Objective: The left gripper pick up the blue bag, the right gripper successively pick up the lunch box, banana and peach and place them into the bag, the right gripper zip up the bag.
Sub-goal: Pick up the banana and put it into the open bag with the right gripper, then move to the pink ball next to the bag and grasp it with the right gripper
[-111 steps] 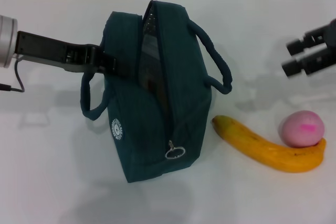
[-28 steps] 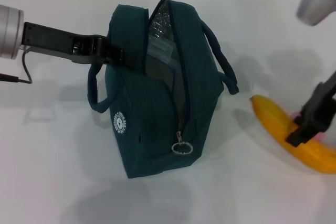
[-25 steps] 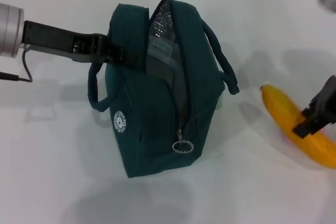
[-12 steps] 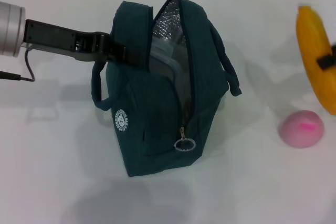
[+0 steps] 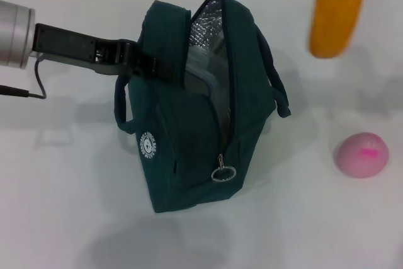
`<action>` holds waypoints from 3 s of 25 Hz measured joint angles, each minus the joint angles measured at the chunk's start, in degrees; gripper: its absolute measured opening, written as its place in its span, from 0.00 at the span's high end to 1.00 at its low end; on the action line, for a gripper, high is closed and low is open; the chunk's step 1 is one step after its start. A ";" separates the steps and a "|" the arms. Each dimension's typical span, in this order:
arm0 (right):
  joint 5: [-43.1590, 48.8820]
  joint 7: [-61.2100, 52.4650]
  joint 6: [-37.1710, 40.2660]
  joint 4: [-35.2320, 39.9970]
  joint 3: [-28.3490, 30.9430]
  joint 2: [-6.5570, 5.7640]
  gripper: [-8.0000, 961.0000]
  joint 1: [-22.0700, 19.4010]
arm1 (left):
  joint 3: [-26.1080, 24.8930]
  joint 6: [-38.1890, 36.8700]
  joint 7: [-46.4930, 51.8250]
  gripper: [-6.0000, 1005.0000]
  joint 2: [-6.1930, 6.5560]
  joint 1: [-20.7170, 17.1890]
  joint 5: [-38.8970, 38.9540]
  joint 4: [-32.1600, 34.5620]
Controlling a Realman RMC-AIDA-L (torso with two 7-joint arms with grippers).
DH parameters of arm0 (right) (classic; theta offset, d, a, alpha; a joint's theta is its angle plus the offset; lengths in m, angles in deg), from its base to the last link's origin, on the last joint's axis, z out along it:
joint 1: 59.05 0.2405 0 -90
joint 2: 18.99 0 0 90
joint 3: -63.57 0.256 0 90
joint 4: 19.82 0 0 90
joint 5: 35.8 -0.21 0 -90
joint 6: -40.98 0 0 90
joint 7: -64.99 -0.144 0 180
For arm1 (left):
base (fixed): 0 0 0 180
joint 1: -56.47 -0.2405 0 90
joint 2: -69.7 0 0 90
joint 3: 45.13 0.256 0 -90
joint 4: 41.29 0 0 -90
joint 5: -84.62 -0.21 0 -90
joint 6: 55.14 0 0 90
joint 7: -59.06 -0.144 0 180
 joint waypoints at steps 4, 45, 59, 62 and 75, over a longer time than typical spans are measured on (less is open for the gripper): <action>-2.43 8.81 -2.99 -0.81 -0.69 4.90 0.56 -1.37 | 0.02 -0.20 0.01 0.96 -0.07 0.03 0.00 -0.06; -16.42 33.77 -21.98 -40.09 -23.52 5.88 0.56 -4.35 | -0.52 -0.33 -0.25 0.96 -0.35 -0.83 0.79 -0.97; -18.09 30.74 -21.91 -38.35 -22.86 5.12 0.25 -4.77 | -0.50 -0.34 0.00 0.96 -0.35 -1.34 1.44 -0.96; -18.33 28.46 -21.74 -34.06 -22.75 3.20 0.21 -6.18 | -0.51 -0.34 -0.02 0.96 -0.35 -1.61 1.46 -0.96; 25.44 -1.11 -14.33 -5.56 -22.68 -5.33 0.20 0.63 | -0.51 -0.33 -0.30 0.96 -0.50 -1.85 2.49 -0.96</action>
